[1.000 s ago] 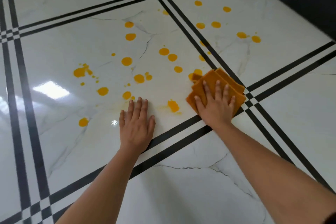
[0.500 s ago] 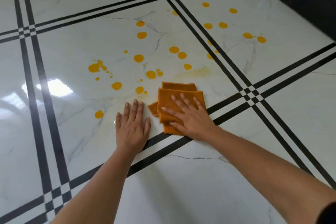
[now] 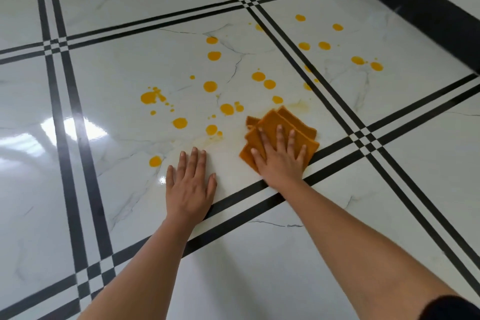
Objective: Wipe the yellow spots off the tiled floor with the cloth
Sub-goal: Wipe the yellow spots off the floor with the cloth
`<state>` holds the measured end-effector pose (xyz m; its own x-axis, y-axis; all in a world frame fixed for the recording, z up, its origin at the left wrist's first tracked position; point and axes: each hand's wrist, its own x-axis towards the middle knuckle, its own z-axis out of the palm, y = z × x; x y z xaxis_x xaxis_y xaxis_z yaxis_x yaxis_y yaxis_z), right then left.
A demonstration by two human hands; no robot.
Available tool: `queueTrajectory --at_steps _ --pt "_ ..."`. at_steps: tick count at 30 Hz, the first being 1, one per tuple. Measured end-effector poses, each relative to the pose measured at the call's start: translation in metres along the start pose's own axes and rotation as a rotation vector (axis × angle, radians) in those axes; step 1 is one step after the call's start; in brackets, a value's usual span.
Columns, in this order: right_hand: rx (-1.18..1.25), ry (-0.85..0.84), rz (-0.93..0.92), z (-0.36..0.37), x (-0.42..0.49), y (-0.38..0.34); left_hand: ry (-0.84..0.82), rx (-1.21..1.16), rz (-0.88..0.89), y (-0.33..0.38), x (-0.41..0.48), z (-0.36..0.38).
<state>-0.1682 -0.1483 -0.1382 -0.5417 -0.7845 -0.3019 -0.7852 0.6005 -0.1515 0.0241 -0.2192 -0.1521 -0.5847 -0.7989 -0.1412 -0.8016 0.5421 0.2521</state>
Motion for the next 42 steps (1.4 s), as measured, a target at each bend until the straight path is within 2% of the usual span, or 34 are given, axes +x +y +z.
queueTrajectory --at_steps 3,4,5,8,9,10,13,14,17,18,21,22,25,27,30,32,34,35,36,39,40,42 --pt "-0.159 -0.076 -0.465 0.006 -0.017 0.006 -0.012 0.032 0.033 -0.007 0.000 -0.002" --pt "-0.183 -0.123 -0.533 0.001 -0.015 0.017 -0.016 0.046 0.038 -0.009 0.001 -0.003" --pt "-0.192 -0.138 -0.497 -0.004 -0.009 0.023 -0.018 0.065 0.035 -0.011 0.001 -0.004" --pt "-0.031 -0.023 -0.081 -0.001 0.004 0.001 -0.005 0.074 0.008 -0.017 0.001 -0.004" --pt "-0.010 -0.010 -0.037 0.002 0.000 -0.016 -0.005 0.060 -0.003 -0.018 0.001 -0.004" --pt "-0.016 -0.013 -0.089 0.006 -0.008 -0.028 -0.005 0.042 -0.015 -0.018 0.000 -0.003" --pt "-0.147 -0.079 -0.505 0.010 -0.022 -0.014 -0.018 0.021 -0.022 -0.016 -0.003 -0.005" --pt "-0.153 -0.099 -0.511 0.006 -0.016 -0.006 -0.024 0.032 -0.015 -0.017 -0.004 -0.005" --pt "-0.047 -0.036 -0.145 0.004 0.001 -0.015 -0.009 0.039 -0.022 -0.024 -0.009 -0.006" --pt "-0.040 -0.038 -0.118 0.005 -0.001 -0.028 -0.003 0.032 -0.036 -0.026 -0.010 -0.006" --pt "-0.092 -0.113 -0.321 0.007 -0.016 -0.043 0.021 -0.005 -0.076 -0.037 -0.014 -0.007" --pt "-0.078 -0.120 -0.326 0.004 -0.014 -0.041 0.027 -0.008 -0.087 -0.042 -0.014 -0.008" --pt "0.026 -0.061 -0.105 0.002 0.005 -0.049 0.055 -0.017 -0.161 -0.060 -0.013 -0.010" --pt "0.051 -0.008 -0.036 0.004 0.027 -0.073 0.069 -0.048 -0.215 -0.073 -0.009 -0.013" --pt "0.053 -0.026 -0.133 -0.001 0.053 -0.117 0.071 -0.044 -0.233 -0.086 -0.005 -0.017" --pt "0.002 -0.066 -0.319 0.002 0.052 -0.138 0.075 -0.027 -0.265 -0.097 -0.003 -0.019" --pt "-0.144 -0.036 -0.569 0.014 0.039 -0.133 0.070 -0.020 -0.299 -0.103 -0.004 -0.021" --pt "-0.196 -0.012 -0.635 0.017 0.039 -0.125 0.066 -0.022 -0.311 -0.107 -0.004 -0.021" --pt "-0.213 0.009 -0.613 0.015 0.047 -0.118 0.065 -0.024 -0.315 -0.108 -0.004 -0.022" --pt "-0.028 0.020 -0.250 0.004 0.080 -0.135 0.074 -0.024 -0.307 -0.111 -0.003 -0.021" --pt "-0.015 0.013 -0.235 0.003 0.080 -0.152 0.077 -0.025 -0.309 -0.111 -0.003 -0.020" --pt "-0.075 -0.018 -0.458 0.010 0.063 -0.177 0.089 -0.030 -0.315 -0.110 -0.003 -0.021"
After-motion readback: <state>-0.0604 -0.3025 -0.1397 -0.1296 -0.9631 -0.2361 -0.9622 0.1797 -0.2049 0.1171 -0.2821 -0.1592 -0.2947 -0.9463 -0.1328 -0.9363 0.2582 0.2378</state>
